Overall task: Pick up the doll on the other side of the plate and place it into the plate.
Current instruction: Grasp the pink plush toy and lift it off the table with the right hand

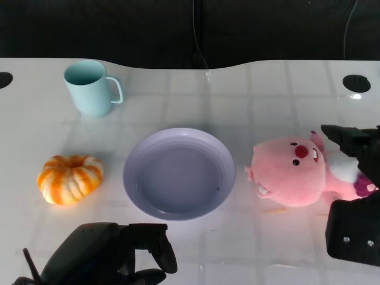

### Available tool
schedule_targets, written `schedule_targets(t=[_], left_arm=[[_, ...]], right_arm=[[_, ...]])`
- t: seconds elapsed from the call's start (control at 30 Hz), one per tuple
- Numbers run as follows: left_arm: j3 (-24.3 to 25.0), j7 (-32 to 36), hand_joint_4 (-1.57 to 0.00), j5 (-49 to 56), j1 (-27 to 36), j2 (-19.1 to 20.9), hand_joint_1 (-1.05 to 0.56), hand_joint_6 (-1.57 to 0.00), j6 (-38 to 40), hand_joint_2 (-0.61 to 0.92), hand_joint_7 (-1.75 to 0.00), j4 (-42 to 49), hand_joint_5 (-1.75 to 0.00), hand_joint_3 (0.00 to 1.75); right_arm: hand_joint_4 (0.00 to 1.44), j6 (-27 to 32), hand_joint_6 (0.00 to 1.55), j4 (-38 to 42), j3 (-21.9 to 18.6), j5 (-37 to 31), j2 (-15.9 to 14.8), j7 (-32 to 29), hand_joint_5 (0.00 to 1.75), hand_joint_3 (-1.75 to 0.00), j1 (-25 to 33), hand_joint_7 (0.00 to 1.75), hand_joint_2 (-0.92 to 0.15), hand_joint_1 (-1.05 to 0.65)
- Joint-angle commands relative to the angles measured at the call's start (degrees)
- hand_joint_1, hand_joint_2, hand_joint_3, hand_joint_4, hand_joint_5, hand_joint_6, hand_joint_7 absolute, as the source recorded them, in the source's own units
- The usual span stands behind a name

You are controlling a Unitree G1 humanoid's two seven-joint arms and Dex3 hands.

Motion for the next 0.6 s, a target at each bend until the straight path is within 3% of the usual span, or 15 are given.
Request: schedule_targets(t=[0.03, 0.5, 0.6], left_arm=[[0.3, -0.3, -0.68, 0.2, 0.2, 0.1, -0.28, -0.7, -0.1, 0.92, -1.14, -0.5, -1.61, 0.33], [0.6, -0.5, -0.66, 0.3, 1.2, 0.3, -0.3, -0.69, -0.3, 0.92, -1.15, -1.1, -1.61, 0.35], [0.8, -0.7, -0.66, 0.5, 1.9, 0.5, -0.31, -0.68, 0.0, 0.92, -1.14, -2.0, -1.6, 0.35]], right_arm=[[0.0, -0.2, 0.17, 4.3, 1.4, -0.3, -1.5, 0.0, 0.42, 0.0, -2.9, 0.05, -0.68, -0.36], [0.04, 0.9, 0.2, 30.4, 10.6, 0.1, 2.3, -3.2, 0.38, -0.02, -16.3, 0.02, -0.77, -0.49], [0.2, 0.8, 0.31, 36.0, 14.4, -1.7, 2.4, -3.2, 0.38, -0.01, -19.7, 0.03, -0.81, -0.55]])
